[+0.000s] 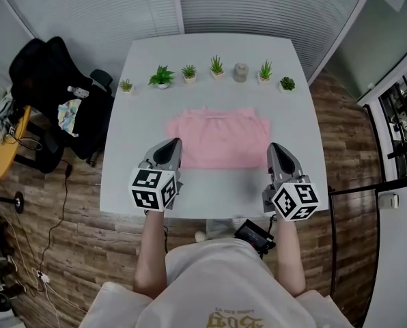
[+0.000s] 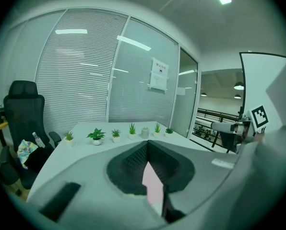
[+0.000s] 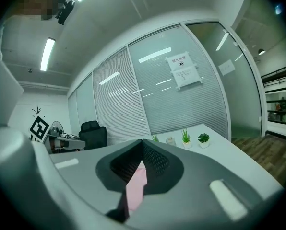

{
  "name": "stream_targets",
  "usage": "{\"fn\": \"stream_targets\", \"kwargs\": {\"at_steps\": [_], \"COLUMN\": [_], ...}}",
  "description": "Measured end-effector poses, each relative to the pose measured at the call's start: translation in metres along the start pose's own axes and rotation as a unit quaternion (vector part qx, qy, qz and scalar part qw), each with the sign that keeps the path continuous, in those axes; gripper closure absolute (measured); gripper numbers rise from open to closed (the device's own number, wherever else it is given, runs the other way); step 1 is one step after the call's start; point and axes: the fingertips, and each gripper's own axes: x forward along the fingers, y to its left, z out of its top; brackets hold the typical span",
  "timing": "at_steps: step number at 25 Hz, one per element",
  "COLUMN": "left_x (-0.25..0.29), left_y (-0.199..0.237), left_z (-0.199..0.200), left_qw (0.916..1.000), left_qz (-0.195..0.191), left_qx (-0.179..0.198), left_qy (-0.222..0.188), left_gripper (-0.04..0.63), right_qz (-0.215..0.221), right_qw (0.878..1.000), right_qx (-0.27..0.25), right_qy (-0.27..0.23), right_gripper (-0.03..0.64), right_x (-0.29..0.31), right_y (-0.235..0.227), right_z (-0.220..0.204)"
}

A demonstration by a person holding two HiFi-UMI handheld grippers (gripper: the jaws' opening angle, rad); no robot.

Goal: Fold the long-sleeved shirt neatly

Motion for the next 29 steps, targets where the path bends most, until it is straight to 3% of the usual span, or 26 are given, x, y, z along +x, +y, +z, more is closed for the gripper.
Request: {"fn": "stream_targets", "kwargs": {"at_steps": [5, 29], "left_x": [0.001, 0.027], "left_y": [-0.004, 0.001], "left_z": [-0.004, -0.008], "left_qw": [0.9999, 0.9988], "left_qz": [-0.010, -0.038], "left_qx": [-0.004, -0.023], "left_qy": [0.006, 0.019], "left_gripper": [0.588, 0.588], "right_qz": [-0.001, 0.011], "right_qw": [1.000, 0.999], "right_qx": [-0.021, -0.021], "right_qy": [0.023, 0.038], "right_gripper": [0.606, 0.606], "right_x": [0.001, 0.019], "right_y": [0.003, -0.008], "right_z": [-0.006, -0.008]}}
